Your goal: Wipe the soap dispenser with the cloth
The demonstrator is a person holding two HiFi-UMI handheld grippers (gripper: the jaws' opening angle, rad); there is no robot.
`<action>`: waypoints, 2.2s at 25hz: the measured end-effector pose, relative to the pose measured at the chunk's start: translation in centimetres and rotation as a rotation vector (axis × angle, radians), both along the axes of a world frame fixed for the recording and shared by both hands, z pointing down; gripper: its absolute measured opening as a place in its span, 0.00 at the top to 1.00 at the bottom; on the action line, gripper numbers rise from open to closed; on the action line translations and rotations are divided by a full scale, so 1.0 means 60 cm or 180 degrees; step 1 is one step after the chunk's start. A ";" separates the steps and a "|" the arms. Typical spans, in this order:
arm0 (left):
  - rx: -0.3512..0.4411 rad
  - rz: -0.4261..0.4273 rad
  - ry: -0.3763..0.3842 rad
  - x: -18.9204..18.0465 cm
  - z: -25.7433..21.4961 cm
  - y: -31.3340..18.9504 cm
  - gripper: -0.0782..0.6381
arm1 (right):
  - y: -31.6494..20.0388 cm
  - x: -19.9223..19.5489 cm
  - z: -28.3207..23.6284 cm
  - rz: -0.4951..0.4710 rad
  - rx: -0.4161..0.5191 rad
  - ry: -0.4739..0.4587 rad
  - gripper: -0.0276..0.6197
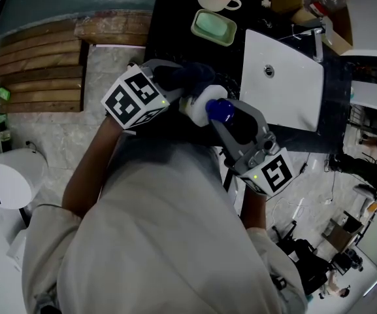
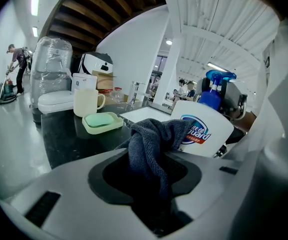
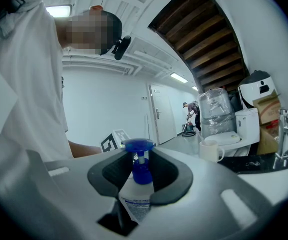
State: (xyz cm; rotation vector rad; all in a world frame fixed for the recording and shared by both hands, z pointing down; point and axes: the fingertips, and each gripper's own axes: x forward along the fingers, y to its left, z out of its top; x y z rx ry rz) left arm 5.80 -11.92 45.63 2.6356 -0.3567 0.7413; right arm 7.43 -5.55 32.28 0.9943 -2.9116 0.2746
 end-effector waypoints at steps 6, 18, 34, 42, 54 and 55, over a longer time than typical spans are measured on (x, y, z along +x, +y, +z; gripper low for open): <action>-0.0074 -0.0041 -0.0035 -0.006 0.017 0.003 0.69 | -0.007 -0.007 -0.017 0.0001 0.0082 -0.0101 0.83; -0.0125 -0.0102 -0.0028 -0.014 0.034 0.010 0.69 | -0.001 -0.008 -0.005 -0.0008 0.0085 0.0037 0.83; -0.0173 -0.0697 0.0603 -0.043 -0.025 -0.007 0.69 | 0.003 -0.006 -0.001 -0.0028 0.0008 0.0084 0.81; -0.0069 -0.0879 0.0828 -0.068 -0.065 -0.010 0.69 | 0.006 -0.008 -0.003 -0.0010 0.0034 0.0164 0.76; 0.0243 -0.1208 0.1133 -0.094 -0.129 -0.008 0.69 | 0.023 0.020 0.001 0.0169 0.0038 0.0272 0.77; 0.0281 -0.1239 0.1163 -0.098 -0.138 -0.007 0.69 | 0.027 0.024 -0.002 0.0206 0.0050 0.0274 0.82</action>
